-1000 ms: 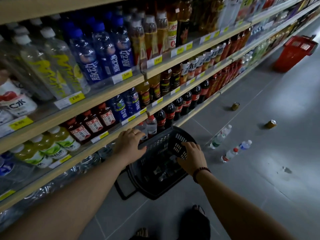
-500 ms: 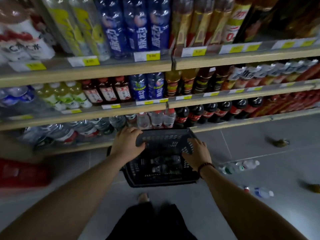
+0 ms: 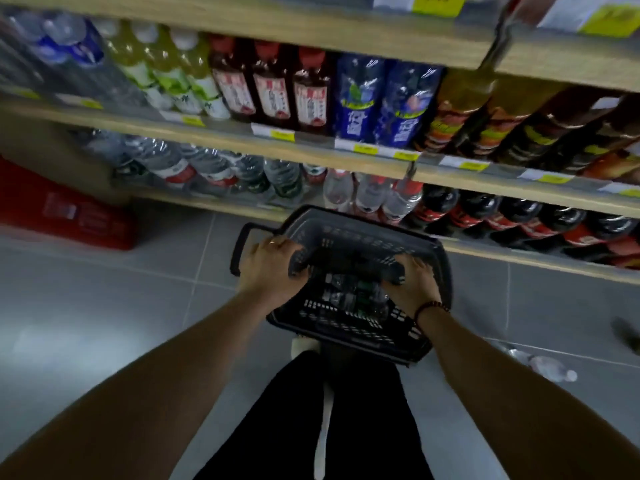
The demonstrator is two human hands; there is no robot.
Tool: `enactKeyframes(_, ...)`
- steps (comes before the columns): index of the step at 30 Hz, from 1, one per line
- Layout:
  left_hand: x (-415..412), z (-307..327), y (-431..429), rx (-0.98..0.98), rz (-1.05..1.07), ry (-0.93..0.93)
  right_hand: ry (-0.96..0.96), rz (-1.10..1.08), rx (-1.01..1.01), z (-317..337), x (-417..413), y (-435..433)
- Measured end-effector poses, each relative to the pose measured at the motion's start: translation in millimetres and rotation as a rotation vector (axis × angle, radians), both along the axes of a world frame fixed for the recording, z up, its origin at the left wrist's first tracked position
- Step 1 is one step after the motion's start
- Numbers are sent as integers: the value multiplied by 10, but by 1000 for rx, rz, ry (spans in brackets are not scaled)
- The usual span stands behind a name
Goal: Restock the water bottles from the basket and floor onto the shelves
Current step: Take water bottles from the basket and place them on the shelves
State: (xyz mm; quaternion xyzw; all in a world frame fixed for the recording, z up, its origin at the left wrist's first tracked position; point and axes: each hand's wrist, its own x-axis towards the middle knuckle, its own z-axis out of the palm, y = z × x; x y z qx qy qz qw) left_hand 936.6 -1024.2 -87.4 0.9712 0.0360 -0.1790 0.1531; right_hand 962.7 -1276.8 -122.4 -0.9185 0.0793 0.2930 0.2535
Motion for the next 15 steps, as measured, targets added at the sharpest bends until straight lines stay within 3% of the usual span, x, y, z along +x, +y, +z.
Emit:
enactKeyframes(5, -262, -528, -308, 18, 207, -6, -13, 137, 22, -610, 176, -64)
enactKeyframes(15, -374, -2104, -845, -241, 558, 69, 54, 195, 65, -2327, 173, -162)
